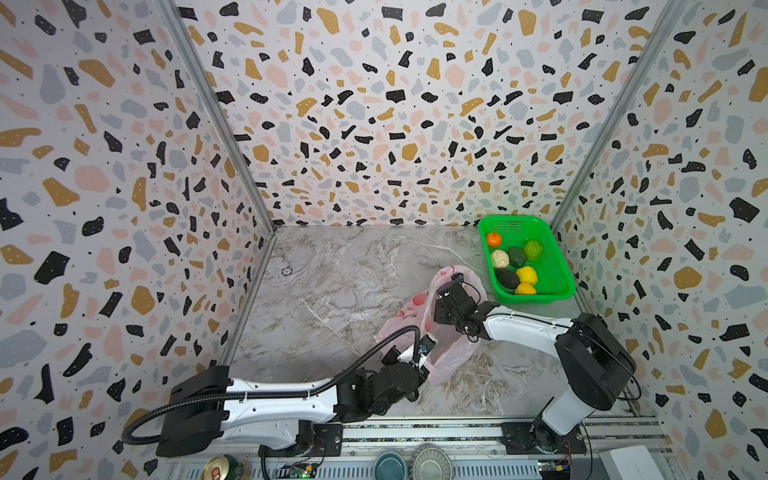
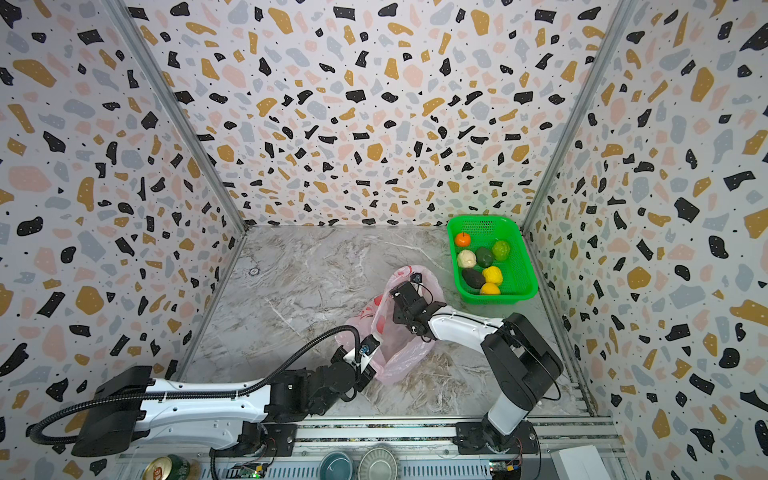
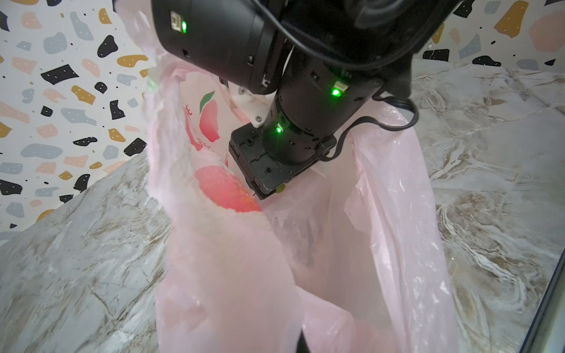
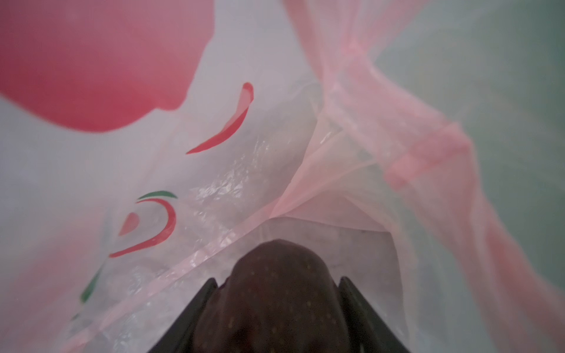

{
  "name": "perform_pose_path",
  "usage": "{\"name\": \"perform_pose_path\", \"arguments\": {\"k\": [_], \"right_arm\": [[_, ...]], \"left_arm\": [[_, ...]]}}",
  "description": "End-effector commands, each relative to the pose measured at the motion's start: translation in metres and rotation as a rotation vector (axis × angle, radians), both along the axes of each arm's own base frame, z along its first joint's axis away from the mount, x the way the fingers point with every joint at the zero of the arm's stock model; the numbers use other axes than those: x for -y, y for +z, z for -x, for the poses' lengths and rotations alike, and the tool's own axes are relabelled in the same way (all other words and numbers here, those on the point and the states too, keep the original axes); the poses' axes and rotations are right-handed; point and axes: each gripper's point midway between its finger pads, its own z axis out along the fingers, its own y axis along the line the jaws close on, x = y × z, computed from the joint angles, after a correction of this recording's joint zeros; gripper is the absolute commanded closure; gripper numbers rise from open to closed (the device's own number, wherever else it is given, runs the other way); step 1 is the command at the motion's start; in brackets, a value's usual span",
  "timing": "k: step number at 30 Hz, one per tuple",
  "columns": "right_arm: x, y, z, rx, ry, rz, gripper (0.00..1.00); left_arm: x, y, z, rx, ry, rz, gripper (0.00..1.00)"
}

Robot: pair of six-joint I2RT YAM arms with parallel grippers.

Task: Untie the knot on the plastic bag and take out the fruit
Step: 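Lift the mangosteen out of the bag toward the green basket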

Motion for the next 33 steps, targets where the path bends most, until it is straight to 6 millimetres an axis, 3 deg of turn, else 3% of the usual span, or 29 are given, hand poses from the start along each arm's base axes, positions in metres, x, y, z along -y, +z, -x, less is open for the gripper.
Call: {"name": "perform_pose_path", "arguments": {"k": [1,10,27,33], "right_arm": [[-0.015,0.013,0.017,-0.019,0.053,-0.057,0.53],[-0.037,0.042,0.046,-0.011,0.145,-0.107,0.53],[-0.017,0.097,0.089,-0.036,0.212,-0.155,0.53],[-0.019,0.115,0.098,-0.044,0.25,-0.186,0.53]], "left_arm": [[0.0,0.011,-0.003,0.02,0.029,0.03,1.0],[-0.007,0.008,-0.005,0.026,0.057,0.016,1.0],[-0.023,0.007,-0.012,0.032,0.117,0.014,1.0],[-0.022,0.008,-0.013,0.032,0.12,0.013,1.0]]}}
